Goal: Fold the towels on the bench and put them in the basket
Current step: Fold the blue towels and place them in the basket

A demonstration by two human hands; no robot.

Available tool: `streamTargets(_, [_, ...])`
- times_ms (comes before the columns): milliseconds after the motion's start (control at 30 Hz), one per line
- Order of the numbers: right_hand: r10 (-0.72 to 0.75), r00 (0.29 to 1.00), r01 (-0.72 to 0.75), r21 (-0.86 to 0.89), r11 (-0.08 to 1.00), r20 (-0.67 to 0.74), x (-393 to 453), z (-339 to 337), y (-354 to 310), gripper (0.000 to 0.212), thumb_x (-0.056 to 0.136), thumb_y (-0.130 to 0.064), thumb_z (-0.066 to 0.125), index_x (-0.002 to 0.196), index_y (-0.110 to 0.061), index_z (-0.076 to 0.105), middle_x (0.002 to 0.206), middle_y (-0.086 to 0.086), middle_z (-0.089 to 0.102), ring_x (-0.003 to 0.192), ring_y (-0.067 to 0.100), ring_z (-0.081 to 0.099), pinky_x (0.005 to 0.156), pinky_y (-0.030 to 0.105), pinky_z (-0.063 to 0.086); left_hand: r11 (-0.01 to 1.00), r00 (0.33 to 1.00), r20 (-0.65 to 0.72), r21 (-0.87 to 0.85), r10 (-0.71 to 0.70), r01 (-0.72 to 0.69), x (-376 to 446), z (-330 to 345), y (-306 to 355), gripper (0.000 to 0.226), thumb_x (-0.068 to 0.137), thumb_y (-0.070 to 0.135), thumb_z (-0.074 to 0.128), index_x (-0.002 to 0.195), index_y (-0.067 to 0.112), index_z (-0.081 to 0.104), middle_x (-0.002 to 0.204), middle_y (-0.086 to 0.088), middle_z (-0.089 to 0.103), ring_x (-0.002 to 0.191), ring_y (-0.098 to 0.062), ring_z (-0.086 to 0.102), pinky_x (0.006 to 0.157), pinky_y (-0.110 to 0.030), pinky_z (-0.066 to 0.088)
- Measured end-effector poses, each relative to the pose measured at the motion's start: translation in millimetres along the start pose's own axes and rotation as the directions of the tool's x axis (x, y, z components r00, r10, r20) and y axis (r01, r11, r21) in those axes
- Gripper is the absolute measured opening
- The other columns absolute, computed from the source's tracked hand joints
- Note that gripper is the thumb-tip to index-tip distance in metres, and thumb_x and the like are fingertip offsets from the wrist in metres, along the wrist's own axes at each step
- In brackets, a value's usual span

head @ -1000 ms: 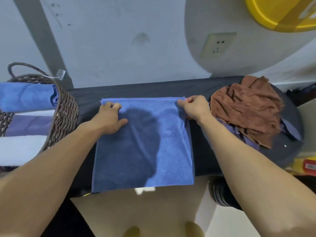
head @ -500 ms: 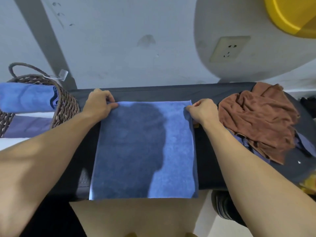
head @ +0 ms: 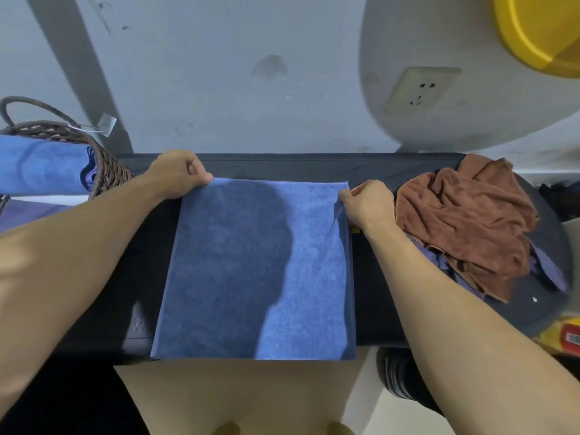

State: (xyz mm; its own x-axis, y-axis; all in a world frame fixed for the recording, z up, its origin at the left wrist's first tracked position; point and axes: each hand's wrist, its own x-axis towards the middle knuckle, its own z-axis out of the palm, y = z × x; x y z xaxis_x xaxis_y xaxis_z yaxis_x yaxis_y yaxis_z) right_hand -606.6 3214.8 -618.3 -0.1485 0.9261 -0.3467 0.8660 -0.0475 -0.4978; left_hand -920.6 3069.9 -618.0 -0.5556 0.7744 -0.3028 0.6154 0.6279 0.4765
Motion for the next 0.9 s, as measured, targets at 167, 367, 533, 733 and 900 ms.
streamTargets(167, [0.044, 0.996, -0.031, -0.167, 0.986, 0.076, -11.8, -3.2, 0.2, 0.051, 0.077, -0.057, 0.072, 0.090, -0.008, 0.060, 0.081, 0.005, 0.060, 0.079, 0.029, 0.060, 0.059, 0.029, 0.041, 0.997, 1.000, -0.004, 0.072, -0.031, 0.032, -10.7, -1.7, -0.8, 0.021, 0.079, 0.026, 0.081, 0.080, 0.017, 0.062, 0.084, 0.001, 0.061, 0.085, -0.020, 0.056, 0.074, -0.029, 0.040])
streamTargets(367, [0.163, 0.953, -0.080, -0.306, 0.949, 0.256, -27.1, -7.8, 4.6, 0.050, 0.072, -0.043, 0.081, 0.073, -0.015, 0.039, 0.071, 0.001, 0.052, 0.059, 0.017, 0.053, 0.044, 0.027, 0.035, 0.979, 0.989, -0.078, -0.169, -0.128, 0.114, -20.1, -1.8, -5.1, 0.021, 0.084, 0.030, 0.076, 0.081, 0.013, 0.064, 0.075, -0.003, 0.059, 0.079, -0.024, 0.056, 0.072, -0.030, 0.043])
streamTargets(533, [0.143, 0.972, -0.094, -0.251, 0.963, 0.186, -38.1, -10.0, 10.7, 0.041, 0.080, -0.040, 0.075, 0.082, -0.009, 0.049, 0.085, 0.010, 0.065, 0.071, 0.028, 0.066, 0.051, 0.029, 0.047, 0.983, 0.908, -0.405, -0.095, 0.108, -0.159, -81.0, 22.3, 22.0, 0.027, 0.083, 0.015, 0.058, 0.105, 0.000, 0.064, 0.099, -0.021, 0.062, 0.096, -0.037, 0.057, 0.088, -0.044, 0.046])
streamTargets(733, [0.081, 0.997, -0.073, -0.284, 0.956, 0.018, -68.3, -15.0, 13.5, 0.036, 0.093, -0.028, 0.060, 0.119, -0.004, 0.054, 0.123, 0.020, 0.059, 0.109, 0.038, 0.060, 0.081, 0.038, 0.048, 0.942, 0.950, -0.103, 0.197, 0.294, -0.270, -192.8, 99.5, 21.7, 0.057, 0.092, 0.039, 0.044, 0.142, 0.014, 0.051, 0.153, -0.016, 0.039, 0.143, -0.037, 0.032, 0.115, -0.053, 0.029])
streamTargets(900, [-0.551, 0.816, 0.576, -0.320, 0.752, 0.175, -147.3, 27.6, 1.4, 0.040, 0.094, -0.028, 0.053, 0.132, -0.014, 0.050, 0.139, 0.011, 0.043, 0.129, 0.036, 0.040, 0.093, 0.041, 0.037, 0.899, 0.970, -0.035, 0.383, 0.242, -0.211, -225.6, 129.2, 6.8, 0.067, 0.095, 0.049, 0.015, 0.155, 0.022, 0.029, 0.163, -0.011, 0.017, 0.151, -0.036, 0.011, 0.118, -0.058, 0.012])
